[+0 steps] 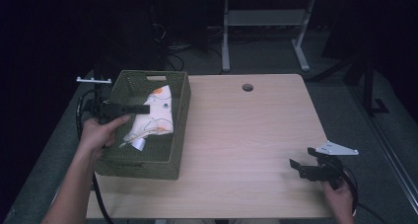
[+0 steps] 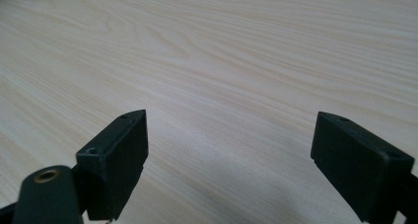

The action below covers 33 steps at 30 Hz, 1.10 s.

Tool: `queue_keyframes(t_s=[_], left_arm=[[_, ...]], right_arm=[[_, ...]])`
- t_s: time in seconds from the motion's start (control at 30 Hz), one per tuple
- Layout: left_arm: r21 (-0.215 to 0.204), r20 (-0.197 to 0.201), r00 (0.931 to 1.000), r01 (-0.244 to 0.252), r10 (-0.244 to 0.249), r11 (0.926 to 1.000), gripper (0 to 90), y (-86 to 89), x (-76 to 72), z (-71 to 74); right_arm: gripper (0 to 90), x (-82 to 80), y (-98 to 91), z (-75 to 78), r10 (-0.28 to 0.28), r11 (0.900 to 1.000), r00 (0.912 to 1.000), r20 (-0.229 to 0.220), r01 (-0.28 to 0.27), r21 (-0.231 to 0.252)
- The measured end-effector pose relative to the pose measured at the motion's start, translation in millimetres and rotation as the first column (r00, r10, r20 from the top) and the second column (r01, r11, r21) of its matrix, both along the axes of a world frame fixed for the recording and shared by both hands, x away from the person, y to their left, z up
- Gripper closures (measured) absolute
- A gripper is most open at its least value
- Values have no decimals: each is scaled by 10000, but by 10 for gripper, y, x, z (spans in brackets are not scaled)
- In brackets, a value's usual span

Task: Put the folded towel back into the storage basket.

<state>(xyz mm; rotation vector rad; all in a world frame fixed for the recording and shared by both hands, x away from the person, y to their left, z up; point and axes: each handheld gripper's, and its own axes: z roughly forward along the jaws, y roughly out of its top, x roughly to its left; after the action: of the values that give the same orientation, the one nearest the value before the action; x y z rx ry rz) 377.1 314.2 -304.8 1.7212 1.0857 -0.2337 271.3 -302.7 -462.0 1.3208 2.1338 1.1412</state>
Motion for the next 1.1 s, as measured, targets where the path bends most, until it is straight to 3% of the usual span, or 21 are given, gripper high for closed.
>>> queue_keyframes(t_s=[0.2, 0.47, 0.97, 1.1], left_arm=[[-115, -131, 9999, -56, 54, 9999, 807, 186, 43, -112], [67, -345, 9993, -150, 152, 9999, 807, 374, 122, -212], [895, -542, 9985, 126, -77, 9959, 808, 463, 362, -403], [1438, -614, 9980, 219, -132, 9894, 813, 461, 401, -461]], right_arm=[[140, 5, -18, -10, -99, 9999, 9999, -41, 99, 41], [140, 26, -20, -22, -220, 9997, 9996, -187, 221, 62], [139, 65, -29, -46, -228, 9997, 9991, -361, 225, -94], [139, 61, -23, -48, -222, 9997, 9990, -381, 219, -94]])
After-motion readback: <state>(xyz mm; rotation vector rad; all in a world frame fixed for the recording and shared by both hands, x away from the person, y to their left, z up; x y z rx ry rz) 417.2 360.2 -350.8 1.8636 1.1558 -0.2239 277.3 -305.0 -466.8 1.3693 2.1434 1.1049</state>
